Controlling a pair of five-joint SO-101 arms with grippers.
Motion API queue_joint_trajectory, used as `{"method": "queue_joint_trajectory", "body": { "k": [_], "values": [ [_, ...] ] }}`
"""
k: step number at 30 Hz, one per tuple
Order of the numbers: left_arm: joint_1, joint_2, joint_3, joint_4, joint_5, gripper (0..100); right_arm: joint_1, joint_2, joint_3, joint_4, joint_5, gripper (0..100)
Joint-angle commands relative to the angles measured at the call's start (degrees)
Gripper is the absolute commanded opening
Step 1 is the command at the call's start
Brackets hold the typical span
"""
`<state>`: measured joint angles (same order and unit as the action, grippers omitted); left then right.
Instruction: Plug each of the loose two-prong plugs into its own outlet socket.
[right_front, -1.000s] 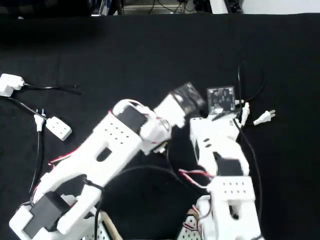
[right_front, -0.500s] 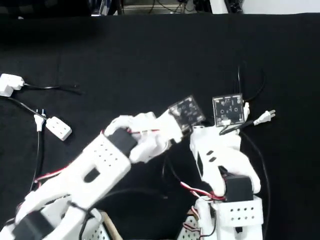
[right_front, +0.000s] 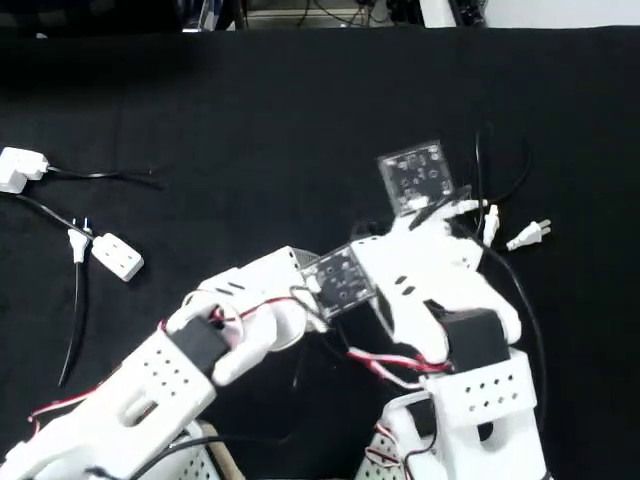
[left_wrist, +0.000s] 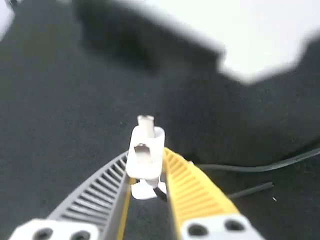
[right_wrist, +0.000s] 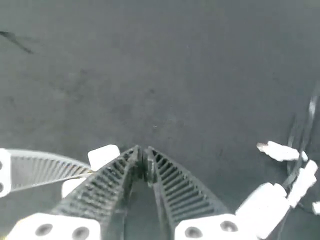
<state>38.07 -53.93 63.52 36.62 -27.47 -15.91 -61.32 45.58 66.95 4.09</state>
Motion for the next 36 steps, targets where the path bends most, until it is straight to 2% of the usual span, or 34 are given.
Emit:
{"method": "queue_joint_trajectory", "body": {
  "k": [1,5,11,15,19,25,30,32,36],
  "values": [
    [-0.31,-6.68,0.04,1.23,-0.53,3,-2.02,0.31,-4.44,1.41,0.26,1.2],
    [-0.48,-10.2,1.71,1.32,-0.44,3,-3.87,0.66,-4.44,2.02,0.62,1.2],
    [-1.54,-15.65,5.05,0.26,-0.35,3,-5.98,0.66,-5.14,3.6,5.54,1.2],
    [-1.54,-21.27,8.22,0.18,-0.26,3,-6.15,0.75,-8.84,8.26,9.67,1.2],
    [-1.54,-28.31,11.12,0.18,-0.18,3,-5.89,0.66,-12.88,11.34,9.05,1.2],
    [-1.71,-37.63,14.37,0.09,6.15,3,-6.24,0.75,-13.49,11.52,8.18,1.2],
    [-2.68,-40.79,21.58,-8.09,7.12,3,-12.66,0.75,-13.41,11.52,8.18,1.2],
    [-3.3,-40.79,23.52,-11.34,10.02,3,-16.35,0.75,-13.41,11.52,8.35,1.2],
    [-3.38,-40.88,22.37,-9.93,11.78,3,-18.11,0.84,-13.49,10.2,8.26,1.2]
  ]
}}
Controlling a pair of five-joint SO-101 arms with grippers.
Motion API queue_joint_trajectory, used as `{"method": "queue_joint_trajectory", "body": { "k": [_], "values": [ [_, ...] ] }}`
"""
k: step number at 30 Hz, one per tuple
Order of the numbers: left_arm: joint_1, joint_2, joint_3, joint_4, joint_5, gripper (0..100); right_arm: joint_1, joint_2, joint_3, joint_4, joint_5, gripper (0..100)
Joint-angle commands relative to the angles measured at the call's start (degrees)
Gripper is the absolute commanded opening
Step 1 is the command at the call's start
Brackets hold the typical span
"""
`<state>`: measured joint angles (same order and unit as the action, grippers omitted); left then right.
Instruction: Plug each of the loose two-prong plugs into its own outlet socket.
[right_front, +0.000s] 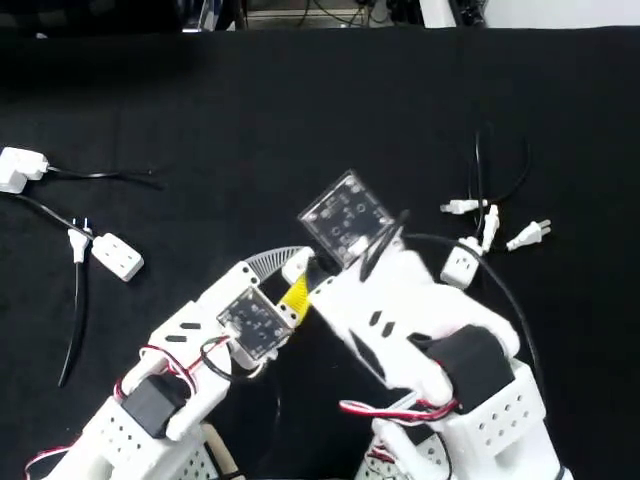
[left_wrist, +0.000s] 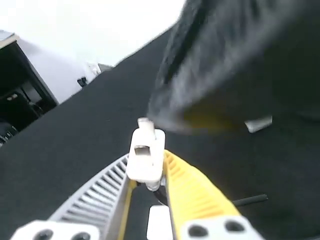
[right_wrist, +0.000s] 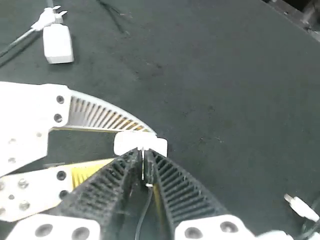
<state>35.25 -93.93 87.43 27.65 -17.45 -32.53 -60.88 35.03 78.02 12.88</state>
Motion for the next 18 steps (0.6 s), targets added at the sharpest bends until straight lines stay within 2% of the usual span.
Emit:
{"method": "queue_joint_trajectory", "body": {
  "k": [1,11,18],
  "values": [
    [-1.1,-0.79,-1.8,-0.7,1.85,3,-1.49,0.31,-3.12,-0.7,-0.53,1.2],
    [-1.98,-0.79,-1.71,-1.05,2.11,3,-1.76,0.4,-2.77,-0.79,-0.53,1.2],
    [3.03,-1.23,-1.89,2.11,1.85,3,-1.85,0.4,-1.63,-2.81,-0.62,1.2]
  ]
}}
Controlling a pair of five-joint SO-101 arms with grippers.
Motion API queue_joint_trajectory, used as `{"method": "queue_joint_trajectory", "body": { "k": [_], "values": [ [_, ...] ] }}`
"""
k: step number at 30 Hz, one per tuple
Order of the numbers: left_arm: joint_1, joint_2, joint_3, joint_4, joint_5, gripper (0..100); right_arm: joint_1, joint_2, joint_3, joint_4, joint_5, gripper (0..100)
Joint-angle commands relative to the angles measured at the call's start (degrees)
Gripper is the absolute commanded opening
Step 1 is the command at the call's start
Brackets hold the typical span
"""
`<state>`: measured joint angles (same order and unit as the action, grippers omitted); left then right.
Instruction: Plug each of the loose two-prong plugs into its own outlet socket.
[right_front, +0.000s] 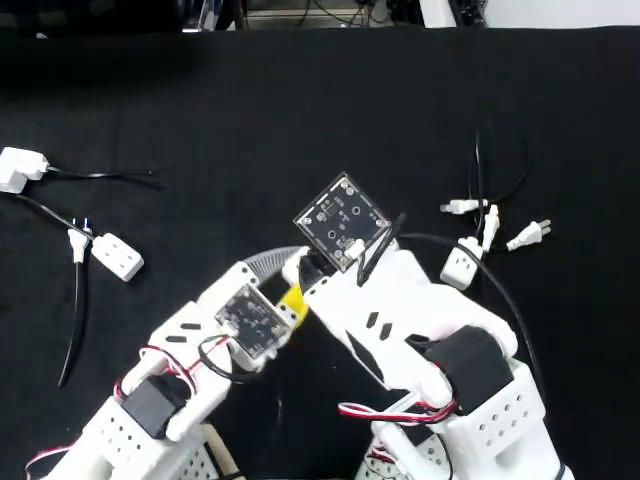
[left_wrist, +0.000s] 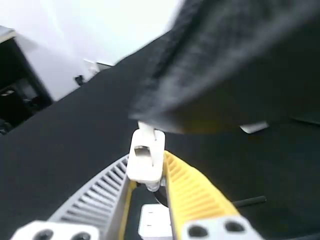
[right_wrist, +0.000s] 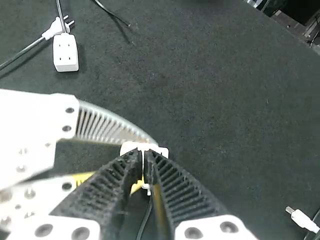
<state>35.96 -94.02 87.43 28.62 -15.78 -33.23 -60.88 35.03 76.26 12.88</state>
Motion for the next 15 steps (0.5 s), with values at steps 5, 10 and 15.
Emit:
{"method": "queue_joint_trajectory", "body": {
  "k": [5,10,15],
  "values": [
    [2.33,-1.14,-1.98,1.14,0.26,3,-1.14,0.48,2.07,-4.13,-2.11,1.2],
    [2.07,-1.14,-1.89,0.97,0.09,3,-0.7,3.74,4.26,-5.98,-2.2,1.2],
    [0.22,-1.23,-2.86,0.88,0.09,3,3.87,8.04,2.24,-5.27,-3.78,1.2]
  ]
}}
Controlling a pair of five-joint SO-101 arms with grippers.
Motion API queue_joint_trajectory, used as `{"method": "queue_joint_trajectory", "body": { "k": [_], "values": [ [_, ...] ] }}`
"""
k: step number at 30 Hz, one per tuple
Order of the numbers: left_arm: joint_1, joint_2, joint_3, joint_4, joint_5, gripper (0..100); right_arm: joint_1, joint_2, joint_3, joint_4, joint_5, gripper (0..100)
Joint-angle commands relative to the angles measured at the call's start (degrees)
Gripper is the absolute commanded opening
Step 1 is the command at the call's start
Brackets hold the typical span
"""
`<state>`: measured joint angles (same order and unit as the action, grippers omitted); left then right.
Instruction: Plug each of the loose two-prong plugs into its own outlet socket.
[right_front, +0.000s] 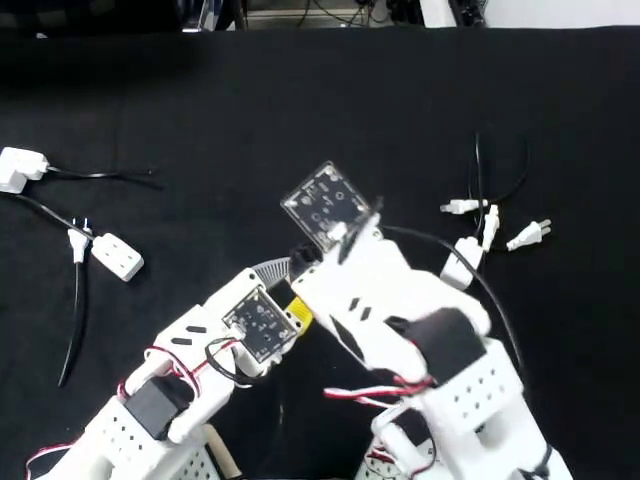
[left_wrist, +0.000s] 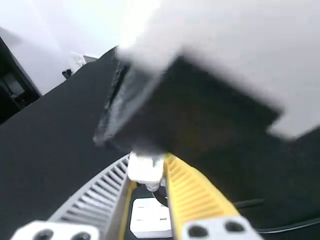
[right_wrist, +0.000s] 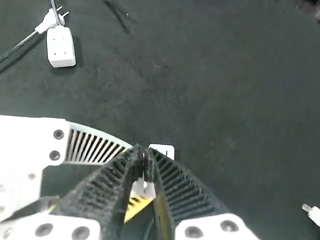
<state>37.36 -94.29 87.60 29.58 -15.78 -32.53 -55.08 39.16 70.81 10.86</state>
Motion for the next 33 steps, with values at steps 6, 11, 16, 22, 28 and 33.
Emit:
{"method": "queue_joint_trajectory", "body": {
  "k": [6,11,16,22,28,33],
  "values": [
    [-2.68,-0.97,-2.95,-0.09,0.35,3,8.79,3.65,-2.33,0.26,-2.02,1.2],
    [-2.42,-0.7,-2.77,-0.79,0.35,3,7.38,4.18,-8.75,3.78,-2.02,1.2],
    [-2.51,-0.97,-2.86,-0.53,0.44,3,7.38,4.18,-6.64,4.75,-1.67,1.2],
    [-2.15,-0.44,-2.33,-0.97,0.26,3,8.53,4.18,-6.46,2.9,-1.67,1.2],
    [-2.33,-0.44,1.19,-5.8,0.09,3,3.69,4.7,-12.79,6.24,-1.76,1.2],
    [-2.42,-0.44,1.27,-5.89,0.09,3,-0.09,10.95,-13.05,6.86,-1.85,1.2]
  ]
}}
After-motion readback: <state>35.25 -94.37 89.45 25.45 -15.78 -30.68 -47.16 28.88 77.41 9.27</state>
